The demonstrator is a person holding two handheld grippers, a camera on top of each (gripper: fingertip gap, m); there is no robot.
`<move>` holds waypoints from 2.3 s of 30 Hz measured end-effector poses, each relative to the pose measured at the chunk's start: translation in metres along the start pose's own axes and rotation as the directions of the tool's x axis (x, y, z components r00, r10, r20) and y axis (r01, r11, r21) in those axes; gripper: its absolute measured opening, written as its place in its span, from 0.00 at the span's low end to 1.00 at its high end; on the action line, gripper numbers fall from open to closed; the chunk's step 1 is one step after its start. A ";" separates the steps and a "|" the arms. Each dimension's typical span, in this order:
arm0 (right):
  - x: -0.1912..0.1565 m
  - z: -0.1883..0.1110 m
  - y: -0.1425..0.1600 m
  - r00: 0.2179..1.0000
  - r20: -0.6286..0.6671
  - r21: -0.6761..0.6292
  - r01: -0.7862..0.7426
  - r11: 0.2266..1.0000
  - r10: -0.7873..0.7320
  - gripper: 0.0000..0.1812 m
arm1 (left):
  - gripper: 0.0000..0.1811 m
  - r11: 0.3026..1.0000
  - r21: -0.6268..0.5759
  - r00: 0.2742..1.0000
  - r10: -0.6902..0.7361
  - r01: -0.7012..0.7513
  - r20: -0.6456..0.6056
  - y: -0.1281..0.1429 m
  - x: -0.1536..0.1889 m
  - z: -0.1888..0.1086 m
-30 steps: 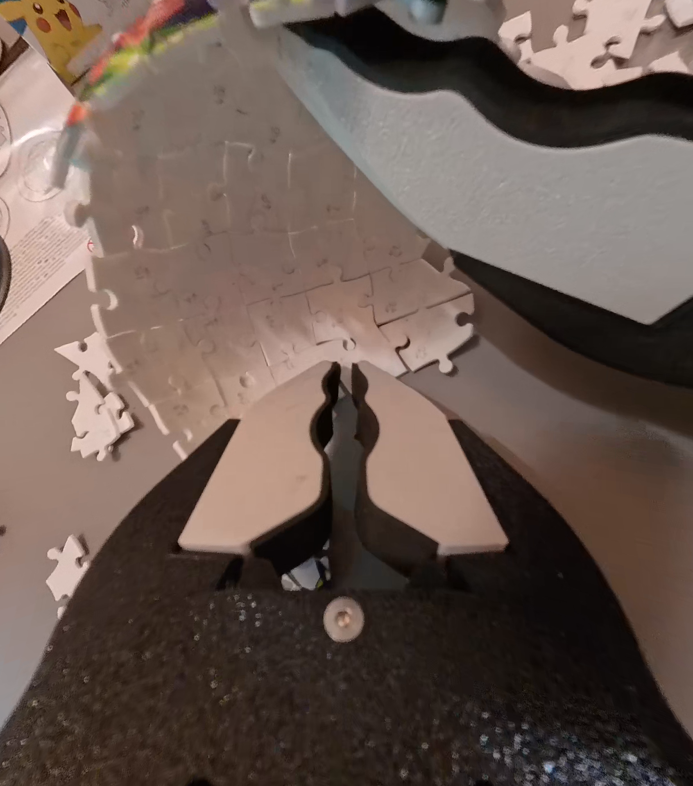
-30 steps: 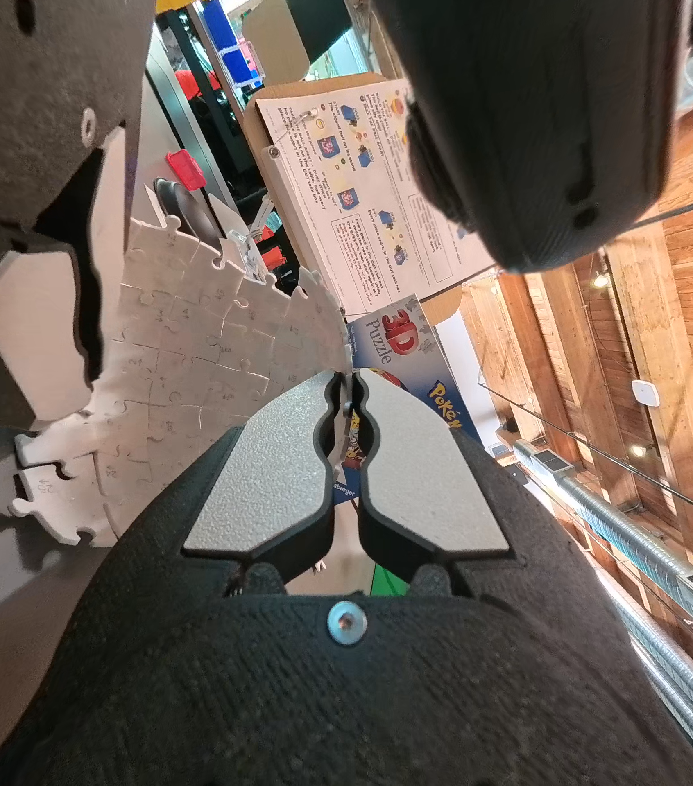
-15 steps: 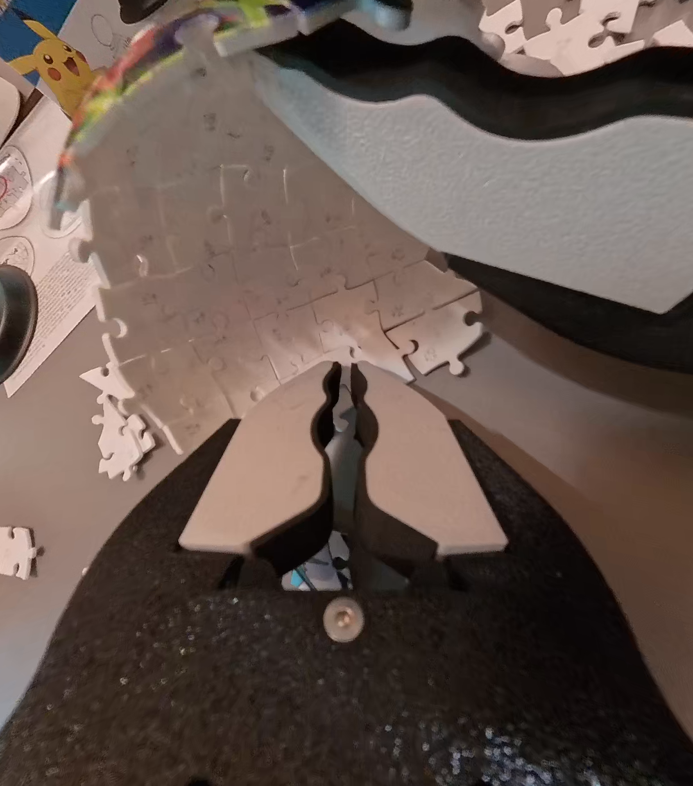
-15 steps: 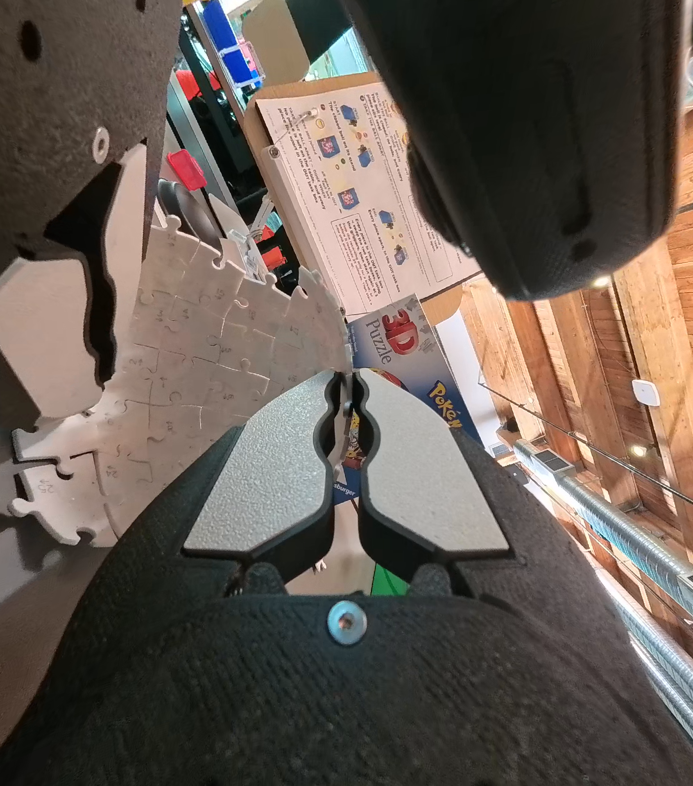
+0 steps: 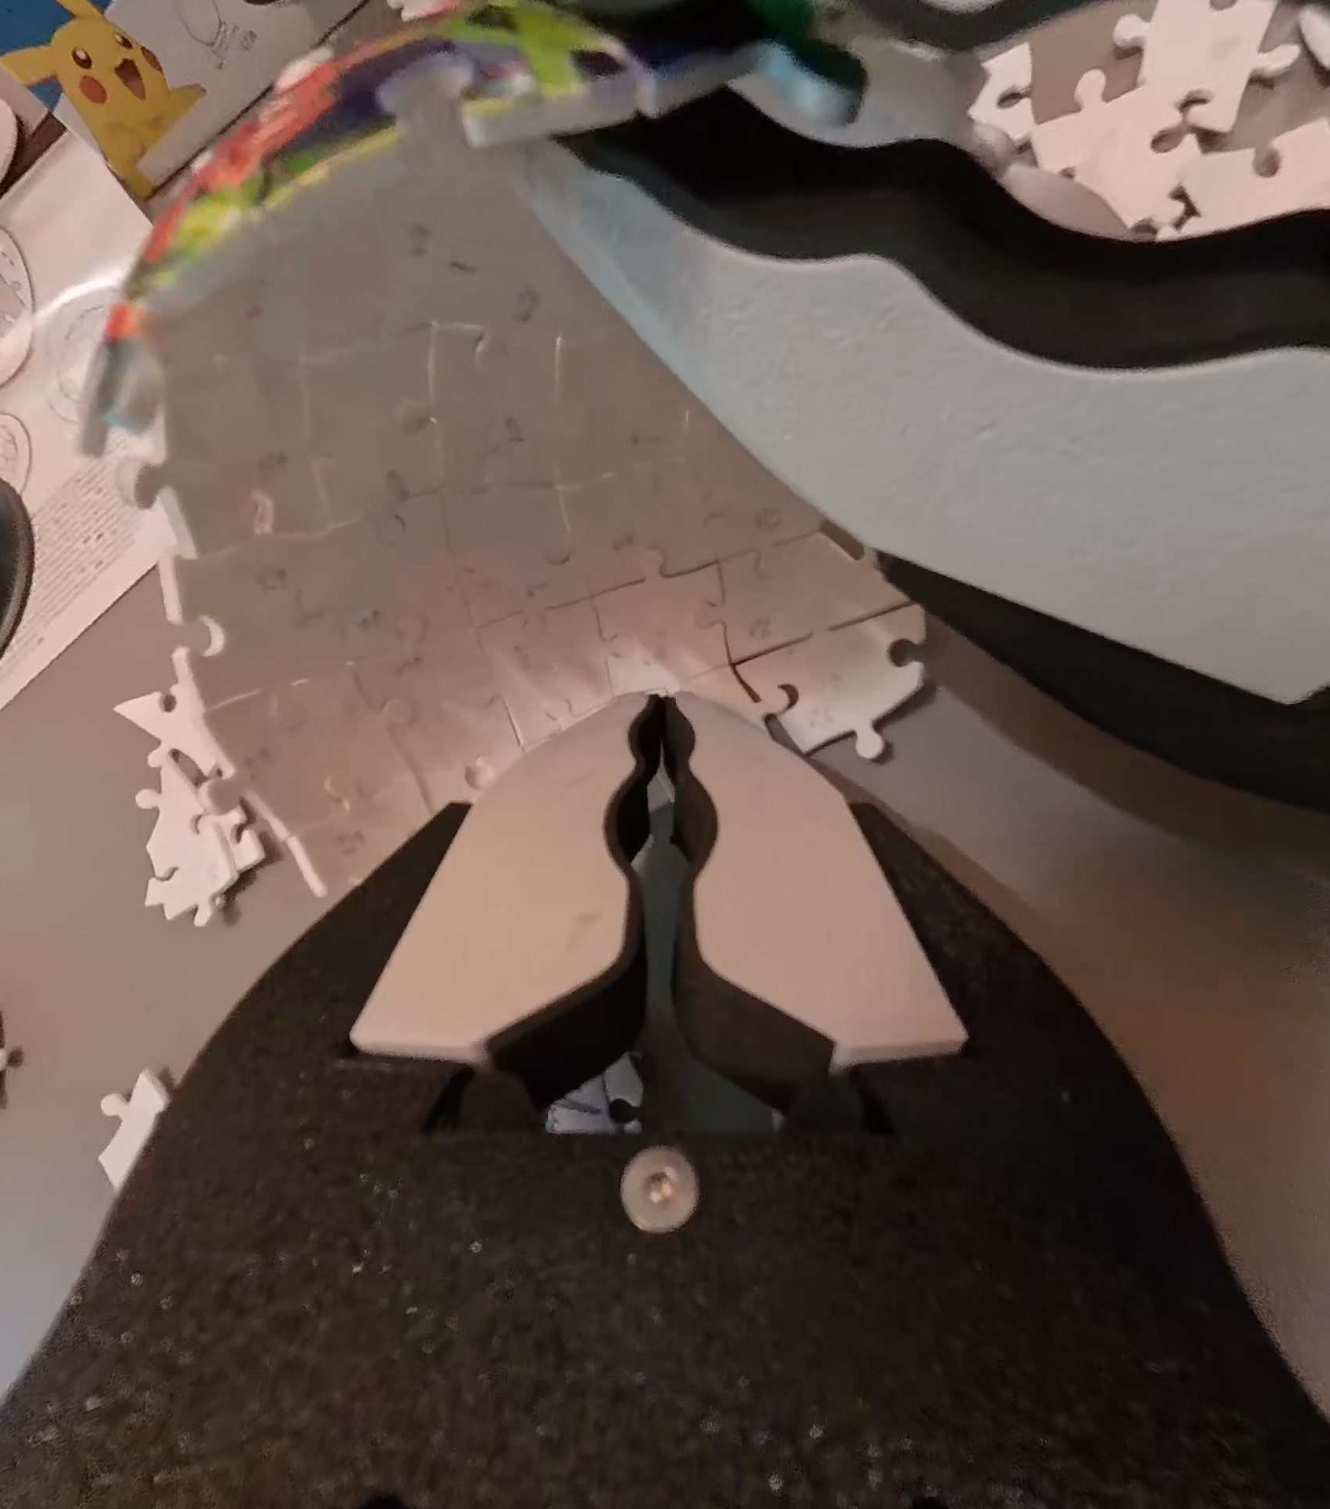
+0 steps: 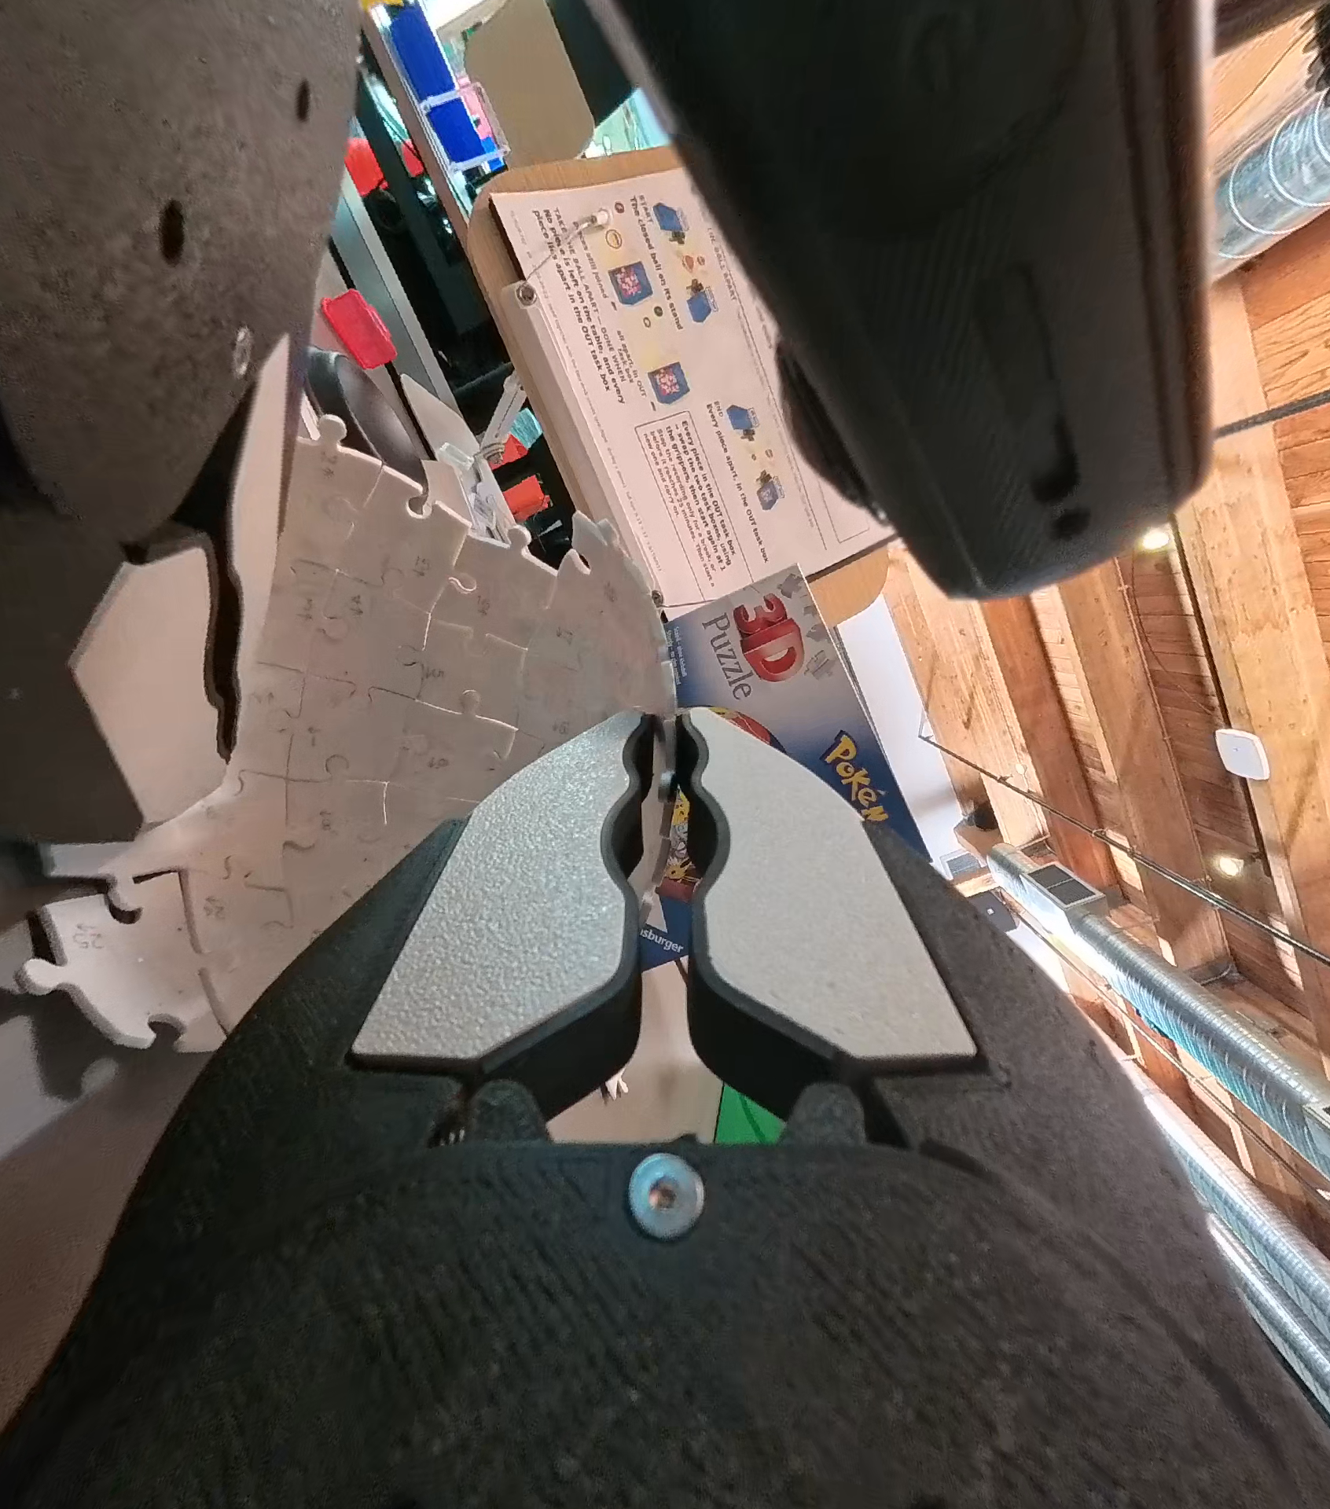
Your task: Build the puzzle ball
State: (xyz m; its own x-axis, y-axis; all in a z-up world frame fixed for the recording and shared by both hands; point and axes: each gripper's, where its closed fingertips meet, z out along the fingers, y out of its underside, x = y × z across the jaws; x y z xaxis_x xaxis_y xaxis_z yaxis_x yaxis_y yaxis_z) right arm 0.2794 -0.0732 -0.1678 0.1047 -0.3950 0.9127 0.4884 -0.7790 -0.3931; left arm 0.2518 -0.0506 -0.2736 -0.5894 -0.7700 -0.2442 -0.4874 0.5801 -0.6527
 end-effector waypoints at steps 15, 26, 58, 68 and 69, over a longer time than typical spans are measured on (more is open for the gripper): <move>0.000 0.000 0.000 1.000 -0.001 -0.002 0.005 1.000 -0.005 0.03 | 0.00 1.000 0.016 0.999 -0.005 0.004 0.033 -0.002 -0.002 0.000; 0.000 0.000 0.000 1.000 -0.001 -0.001 -0.001 1.000 0.001 0.03 | 0.00 0.998 0.051 0.995 -0.026 0.021 0.100 -0.003 -0.015 -0.017; 0.000 -0.001 -0.002 1.000 0.000 0.001 0.008 1.000 -0.008 0.03 | 0.00 0.998 -0.061 0.996 -0.011 0.017 0.093 0.006 -0.012 -0.004; -0.001 -0.002 -0.005 1.000 -0.001 0.005 0.022 1.000 -0.022 0.03 | 0.00 0.999 -0.043 0.990 0.001 0.005 0.141 0.007 -0.014 -0.002; -0.002 -0.001 -0.005 1.000 0.000 0.006 0.024 1.000 -0.024 0.03 | 0.00 0.999 -0.032 0.992 -0.012 0.016 0.130 0.007 -0.014 -0.003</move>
State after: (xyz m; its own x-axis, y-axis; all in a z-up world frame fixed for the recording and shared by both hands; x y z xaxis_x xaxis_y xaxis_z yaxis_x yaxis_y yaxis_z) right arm 0.2755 -0.0694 -0.1674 0.0928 -0.3762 0.9219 0.4962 -0.7852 -0.3704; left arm 0.2542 -0.0351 -0.2724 -0.4953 -0.8047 -0.3274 -0.5170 0.5759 -0.6332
